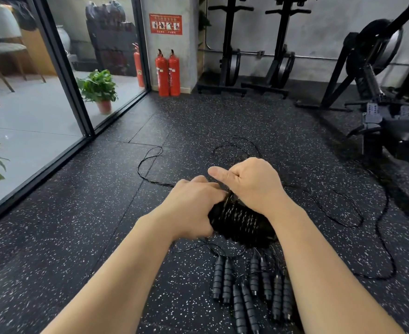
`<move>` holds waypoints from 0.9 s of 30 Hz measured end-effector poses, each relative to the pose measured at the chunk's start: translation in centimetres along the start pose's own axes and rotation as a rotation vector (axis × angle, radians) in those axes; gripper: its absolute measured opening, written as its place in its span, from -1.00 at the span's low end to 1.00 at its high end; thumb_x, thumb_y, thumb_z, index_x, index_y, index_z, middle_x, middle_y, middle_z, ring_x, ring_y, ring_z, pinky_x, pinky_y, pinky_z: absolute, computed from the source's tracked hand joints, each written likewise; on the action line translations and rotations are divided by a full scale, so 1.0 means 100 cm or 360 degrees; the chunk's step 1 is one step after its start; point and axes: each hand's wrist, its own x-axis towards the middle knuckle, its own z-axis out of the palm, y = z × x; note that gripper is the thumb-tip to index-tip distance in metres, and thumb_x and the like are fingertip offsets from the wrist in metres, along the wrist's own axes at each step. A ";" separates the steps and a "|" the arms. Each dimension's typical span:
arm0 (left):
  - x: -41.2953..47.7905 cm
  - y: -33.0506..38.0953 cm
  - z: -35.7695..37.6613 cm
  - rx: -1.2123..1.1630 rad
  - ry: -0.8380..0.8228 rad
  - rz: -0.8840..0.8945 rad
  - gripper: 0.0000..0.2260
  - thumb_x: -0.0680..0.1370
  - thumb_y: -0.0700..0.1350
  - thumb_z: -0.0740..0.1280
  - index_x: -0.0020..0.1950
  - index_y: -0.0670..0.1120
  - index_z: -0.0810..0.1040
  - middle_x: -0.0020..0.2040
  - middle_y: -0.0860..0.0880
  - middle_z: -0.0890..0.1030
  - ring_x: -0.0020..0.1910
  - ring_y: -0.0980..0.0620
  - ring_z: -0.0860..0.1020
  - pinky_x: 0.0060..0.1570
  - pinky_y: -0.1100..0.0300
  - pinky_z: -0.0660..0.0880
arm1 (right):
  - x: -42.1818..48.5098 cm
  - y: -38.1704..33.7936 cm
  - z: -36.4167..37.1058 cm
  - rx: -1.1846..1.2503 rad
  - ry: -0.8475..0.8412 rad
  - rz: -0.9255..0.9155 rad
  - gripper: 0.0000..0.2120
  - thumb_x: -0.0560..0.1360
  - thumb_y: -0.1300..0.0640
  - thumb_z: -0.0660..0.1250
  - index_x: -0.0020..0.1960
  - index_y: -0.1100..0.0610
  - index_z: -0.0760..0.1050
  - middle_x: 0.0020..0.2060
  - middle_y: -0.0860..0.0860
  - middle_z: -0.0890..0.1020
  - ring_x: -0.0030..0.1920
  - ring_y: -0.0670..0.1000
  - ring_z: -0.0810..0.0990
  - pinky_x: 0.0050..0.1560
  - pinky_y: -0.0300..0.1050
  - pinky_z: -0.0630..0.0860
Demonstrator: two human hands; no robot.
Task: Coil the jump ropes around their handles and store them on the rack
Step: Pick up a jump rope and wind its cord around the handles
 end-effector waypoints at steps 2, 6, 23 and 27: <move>0.000 0.001 0.002 -0.0061 0.0068 0.0065 -0.78 0.38 -0.04 0.34 0.02 0.04 0.54 0.04 0.13 0.55 0.17 -0.01 0.41 0.11 0.05 0.39 | -0.001 0.005 -0.005 0.0412 -0.0144 0.0133 -0.33 0.44 -0.32 0.24 -0.57 0.19 0.24 -0.63 -0.04 0.25 -0.55 -0.02 0.21 -0.37 -0.11 0.22; -0.001 0.001 0.008 -0.0327 0.0161 0.0170 -0.81 0.31 -0.06 0.35 -0.18 0.14 0.39 -0.16 0.13 0.50 0.00 -0.01 0.42 0.06 0.01 0.41 | -0.006 0.010 -0.012 0.0799 -0.0367 0.0409 -0.36 0.43 -0.24 0.33 -0.40 0.36 0.41 -0.53 0.10 0.37 -0.54 -0.03 0.27 -0.48 -0.22 0.26; 0.002 0.004 0.001 -0.1654 0.0527 -0.0533 -0.80 0.36 -0.31 0.43 -0.30 0.00 0.63 -0.37 0.02 0.65 -0.42 0.06 0.56 -0.35 0.22 0.47 | -0.001 0.012 0.020 0.0299 -0.0114 0.0626 -0.60 0.61 0.09 0.15 -0.39 0.11 0.41 -0.40 0.07 0.52 -0.33 0.11 0.47 -0.24 -0.08 0.38; 0.005 0.000 0.002 -0.1658 0.0653 -0.0668 -0.89 0.36 -0.26 0.43 -0.29 -0.05 0.63 -0.36 -0.06 0.64 -0.41 -0.01 0.64 -0.36 0.22 0.51 | -0.007 0.000 0.008 -0.0187 0.0050 0.0502 -0.50 0.63 -0.08 0.08 -0.41 0.13 0.34 -0.45 0.00 0.46 -0.38 0.11 0.45 -0.36 -0.11 0.30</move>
